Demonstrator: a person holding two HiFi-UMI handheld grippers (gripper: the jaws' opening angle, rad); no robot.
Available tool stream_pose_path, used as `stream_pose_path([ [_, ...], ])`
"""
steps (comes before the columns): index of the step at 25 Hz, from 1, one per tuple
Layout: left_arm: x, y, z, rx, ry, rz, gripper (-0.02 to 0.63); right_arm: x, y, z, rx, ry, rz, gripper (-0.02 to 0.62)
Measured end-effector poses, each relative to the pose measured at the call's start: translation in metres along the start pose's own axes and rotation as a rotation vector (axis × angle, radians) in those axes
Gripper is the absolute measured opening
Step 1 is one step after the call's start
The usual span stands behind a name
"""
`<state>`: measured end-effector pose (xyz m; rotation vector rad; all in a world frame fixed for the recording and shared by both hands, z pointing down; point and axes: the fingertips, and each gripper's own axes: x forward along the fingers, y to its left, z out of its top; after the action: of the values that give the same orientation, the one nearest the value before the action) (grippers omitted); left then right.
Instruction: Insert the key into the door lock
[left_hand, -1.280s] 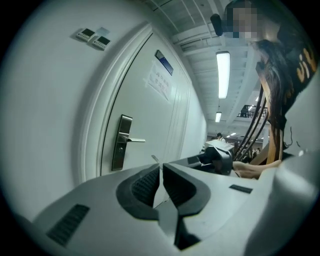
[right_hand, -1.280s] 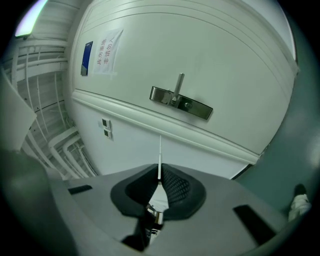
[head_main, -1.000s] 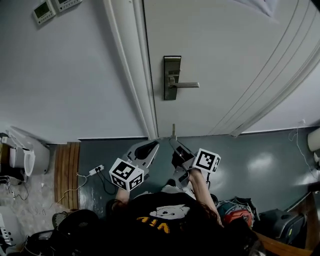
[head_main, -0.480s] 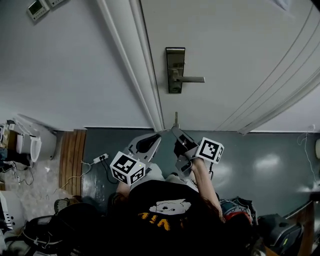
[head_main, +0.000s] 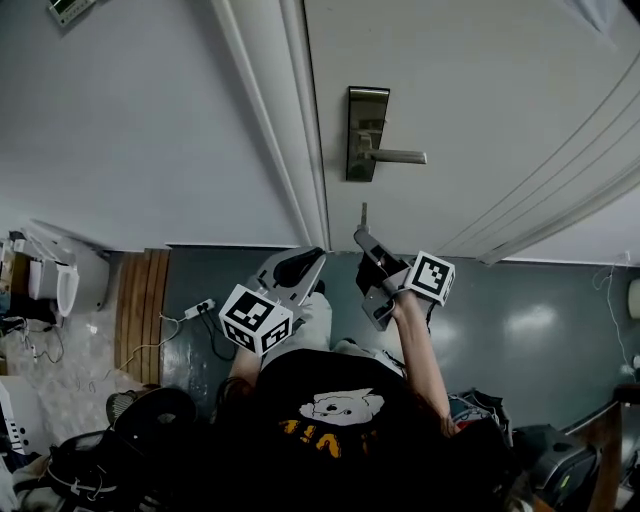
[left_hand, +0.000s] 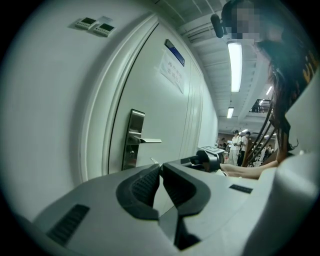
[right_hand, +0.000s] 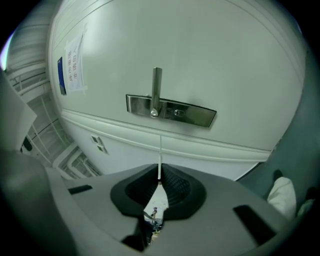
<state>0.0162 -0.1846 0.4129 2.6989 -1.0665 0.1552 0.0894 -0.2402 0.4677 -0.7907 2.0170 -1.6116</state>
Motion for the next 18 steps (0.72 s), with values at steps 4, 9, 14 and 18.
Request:
stream_pose_path([
  [4,0.013,0.019,0.006,0.016,0.005,-0.034,0.025,0.018,-0.012,0.017,0.027,-0.027,-0.011,0.02],
  [9,0.031,0.037,0.013,0.03,0.007,-0.079,0.025,0.038,-0.026,0.038,0.06,-0.049,-0.011,0.02],
  [14,0.043,0.047,0.017,0.053,0.006,-0.111,0.025,0.057,-0.038,0.05,0.062,-0.05,-0.019,0.02],
  [18,0.051,0.053,0.014,0.058,0.005,-0.126,0.025,0.068,-0.047,0.064,0.068,-0.058,-0.02,0.02],
])
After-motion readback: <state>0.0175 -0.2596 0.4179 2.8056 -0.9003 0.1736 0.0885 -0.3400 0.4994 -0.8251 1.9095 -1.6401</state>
